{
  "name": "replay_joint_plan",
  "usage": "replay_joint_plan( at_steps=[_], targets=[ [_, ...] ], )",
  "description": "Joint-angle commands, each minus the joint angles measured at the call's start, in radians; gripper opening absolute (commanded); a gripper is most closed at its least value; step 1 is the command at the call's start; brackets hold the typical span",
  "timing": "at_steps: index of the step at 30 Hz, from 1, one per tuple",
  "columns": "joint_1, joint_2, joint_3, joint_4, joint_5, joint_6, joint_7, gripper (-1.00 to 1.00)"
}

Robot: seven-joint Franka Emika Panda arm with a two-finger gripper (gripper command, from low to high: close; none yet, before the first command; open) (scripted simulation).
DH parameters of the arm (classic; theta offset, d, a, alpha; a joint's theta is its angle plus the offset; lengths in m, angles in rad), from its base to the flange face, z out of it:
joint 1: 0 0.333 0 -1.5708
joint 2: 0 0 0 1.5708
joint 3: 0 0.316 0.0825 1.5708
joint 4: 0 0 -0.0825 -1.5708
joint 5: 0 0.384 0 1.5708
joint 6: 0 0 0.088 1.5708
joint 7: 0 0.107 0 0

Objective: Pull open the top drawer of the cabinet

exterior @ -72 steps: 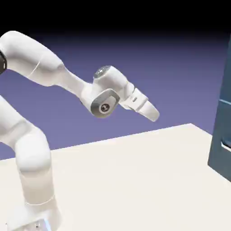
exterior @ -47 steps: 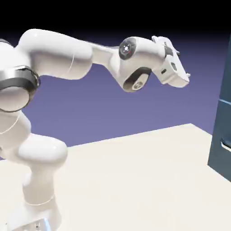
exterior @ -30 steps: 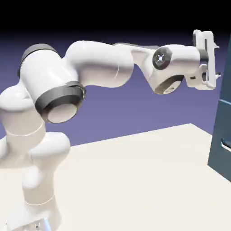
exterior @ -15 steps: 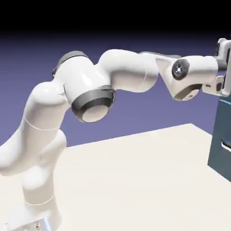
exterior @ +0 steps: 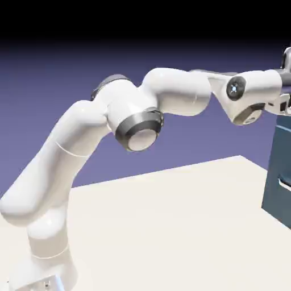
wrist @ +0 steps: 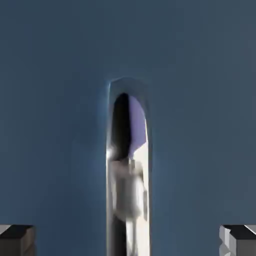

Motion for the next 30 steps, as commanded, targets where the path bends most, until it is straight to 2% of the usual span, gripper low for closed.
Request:
replay_joint_plan(
  at_steps=[1, 3, 4, 14, 22, 30],
  targets=[
    [0.028, -0.016, -0.023, 0.036, 0.005, -0.013, -0.004, 0.00],
    [0.068, -0.038, -0.056, 0.089, 0.012, -0.033, -0.010, 0.00],
    [0.068, -0.038, -0.056, 0.089, 0.012, -0.033, -0.010, -1.00],
    [-0.174, 0.107, 0.131, -0.237, -0.054, 0.086, 0.059, -1.00],
    [-0.452, 0.243, 0.328, -0.513, -0.145, 0.172, 0.191, -1.00],
    [-0.742, 0.351, 0.535, -0.702, -0.251, 0.223, 0.348, -1.00]
  ],
)
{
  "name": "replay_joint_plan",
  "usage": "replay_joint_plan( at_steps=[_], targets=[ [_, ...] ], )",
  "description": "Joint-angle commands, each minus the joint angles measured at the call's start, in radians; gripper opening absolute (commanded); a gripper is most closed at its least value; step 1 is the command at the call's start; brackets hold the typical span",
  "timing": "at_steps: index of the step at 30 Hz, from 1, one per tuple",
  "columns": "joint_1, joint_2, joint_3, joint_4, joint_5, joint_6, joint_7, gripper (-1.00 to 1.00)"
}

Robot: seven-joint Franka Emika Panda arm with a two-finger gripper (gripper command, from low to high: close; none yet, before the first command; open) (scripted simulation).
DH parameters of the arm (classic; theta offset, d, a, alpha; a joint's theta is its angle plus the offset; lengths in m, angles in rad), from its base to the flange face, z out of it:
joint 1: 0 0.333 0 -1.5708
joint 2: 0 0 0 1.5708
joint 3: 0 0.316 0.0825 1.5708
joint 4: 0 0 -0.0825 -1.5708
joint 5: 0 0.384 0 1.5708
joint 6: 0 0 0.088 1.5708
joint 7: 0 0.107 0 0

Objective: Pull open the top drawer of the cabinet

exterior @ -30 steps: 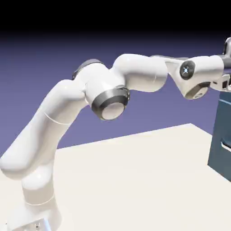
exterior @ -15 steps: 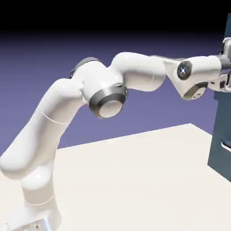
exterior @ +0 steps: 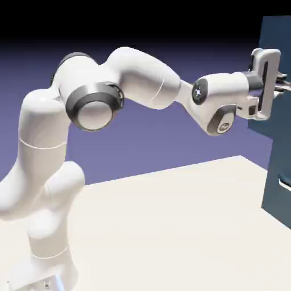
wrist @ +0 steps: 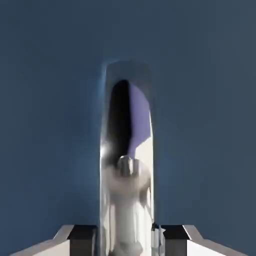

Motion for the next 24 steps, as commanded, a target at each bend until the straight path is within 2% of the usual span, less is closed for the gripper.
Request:
replay_joint_plan(
  at_steps=[1, 11, 22, 23, 24],
  targets=[
    [-0.036, 0.011, 0.027, -0.018, -0.013, 0.004, 0.019, -1.00],
    [-0.398, 0.075, 0.323, -0.149, -0.102, 0.036, 0.143, -1.00],
    [-0.753, 0.019, 0.680, -0.276, -0.063, 0.048, 0.077, -1.00],
    [-0.753, 0.019, 0.680, -0.276, -0.063, 0.048, 0.077, 1.00],
    [-0.753, 0.019, 0.680, -0.276, -0.063, 0.048, 0.077, 1.00]
  ],
)
